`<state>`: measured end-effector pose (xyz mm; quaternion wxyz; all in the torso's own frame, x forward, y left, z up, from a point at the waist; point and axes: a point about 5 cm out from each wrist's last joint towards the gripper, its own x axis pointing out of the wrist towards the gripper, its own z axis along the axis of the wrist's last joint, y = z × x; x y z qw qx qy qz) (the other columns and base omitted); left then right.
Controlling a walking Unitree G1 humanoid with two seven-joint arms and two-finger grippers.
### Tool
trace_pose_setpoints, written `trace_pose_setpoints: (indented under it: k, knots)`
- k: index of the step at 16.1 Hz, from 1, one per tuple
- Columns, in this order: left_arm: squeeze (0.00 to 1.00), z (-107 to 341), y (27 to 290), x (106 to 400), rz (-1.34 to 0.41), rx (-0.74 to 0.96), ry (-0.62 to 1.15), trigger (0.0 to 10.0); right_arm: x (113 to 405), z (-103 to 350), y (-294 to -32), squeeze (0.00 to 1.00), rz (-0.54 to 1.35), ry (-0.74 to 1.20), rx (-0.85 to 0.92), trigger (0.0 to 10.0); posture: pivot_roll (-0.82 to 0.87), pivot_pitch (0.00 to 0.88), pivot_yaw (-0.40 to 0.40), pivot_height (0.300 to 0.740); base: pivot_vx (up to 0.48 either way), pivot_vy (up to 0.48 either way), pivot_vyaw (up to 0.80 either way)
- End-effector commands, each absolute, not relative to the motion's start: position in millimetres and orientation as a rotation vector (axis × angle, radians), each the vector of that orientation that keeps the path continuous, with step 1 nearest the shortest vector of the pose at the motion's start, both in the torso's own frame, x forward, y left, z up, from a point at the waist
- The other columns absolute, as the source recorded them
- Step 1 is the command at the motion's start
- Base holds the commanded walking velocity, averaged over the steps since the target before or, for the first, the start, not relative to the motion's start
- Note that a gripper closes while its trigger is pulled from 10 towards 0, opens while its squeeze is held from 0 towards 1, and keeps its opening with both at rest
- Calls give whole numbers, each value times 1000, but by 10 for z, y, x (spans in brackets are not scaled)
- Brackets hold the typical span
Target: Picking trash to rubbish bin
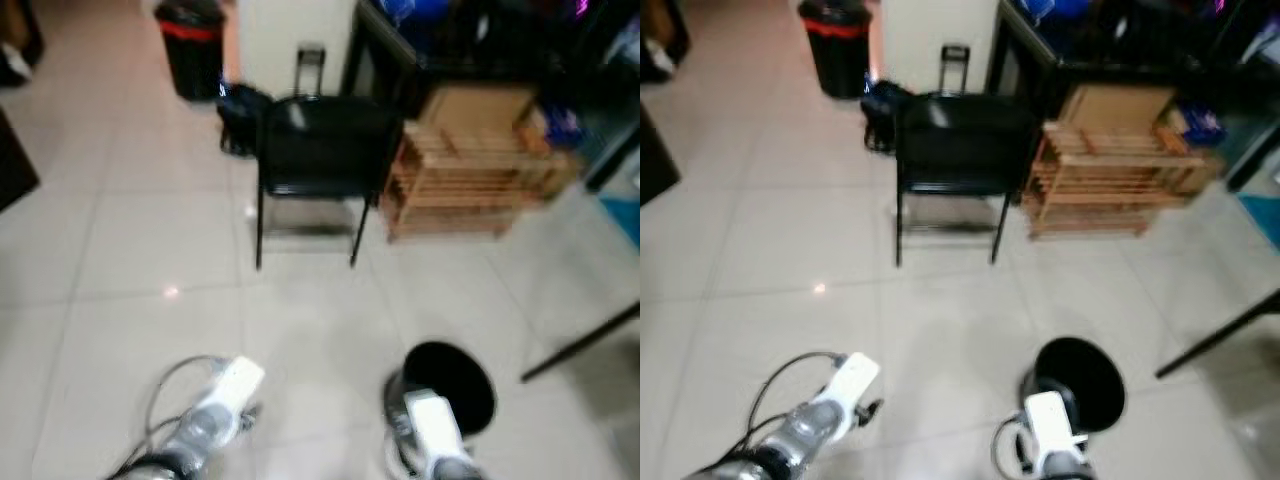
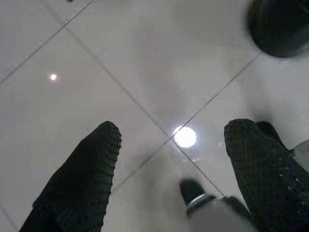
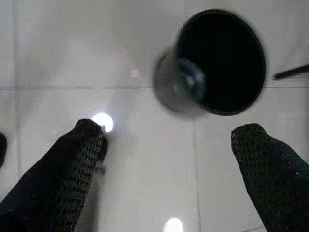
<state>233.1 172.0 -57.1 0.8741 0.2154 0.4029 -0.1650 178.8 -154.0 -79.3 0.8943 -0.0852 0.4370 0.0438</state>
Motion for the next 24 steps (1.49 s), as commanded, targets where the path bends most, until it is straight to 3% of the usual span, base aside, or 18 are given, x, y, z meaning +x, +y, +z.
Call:
trace_pose_setpoints:
  k: [1,8,15,20,23,24]
  knots:
    - [0,-619,1829,2243,-333,468,887,10000,1753,-811,-1487,0,96,918,-162,10000,205,58,-103,740,0,0,-781]
    - [0,-624,1823,2236,-345,481,889,10000,1726,-816,-1494,0,73,916,-140,10000,202,62,-103,740,0,0,-782]
    - [0,-564,1752,2340,-445,570,867,10000,1836,-780,-1519,0,-55,872,-35,10000,207,0,4,740,0,0,-779]
    - [0,-561,1630,2362,-495,604,858,10000,1844,-778,-1672,0,-120,864,-12,10000,181,0,35,740,0,0,0]
    - [0,-556,1588,2375,-509,604,855,10000,1852,-766,-1729,0,-158,853,1,10000,157,0,10,740,0,0,0]
    - [0,-565,1588,2363,-469,534,866,10000,1857,-766,-1739,0,-151,854,2,10000,160,0,8,740,0,0,0]
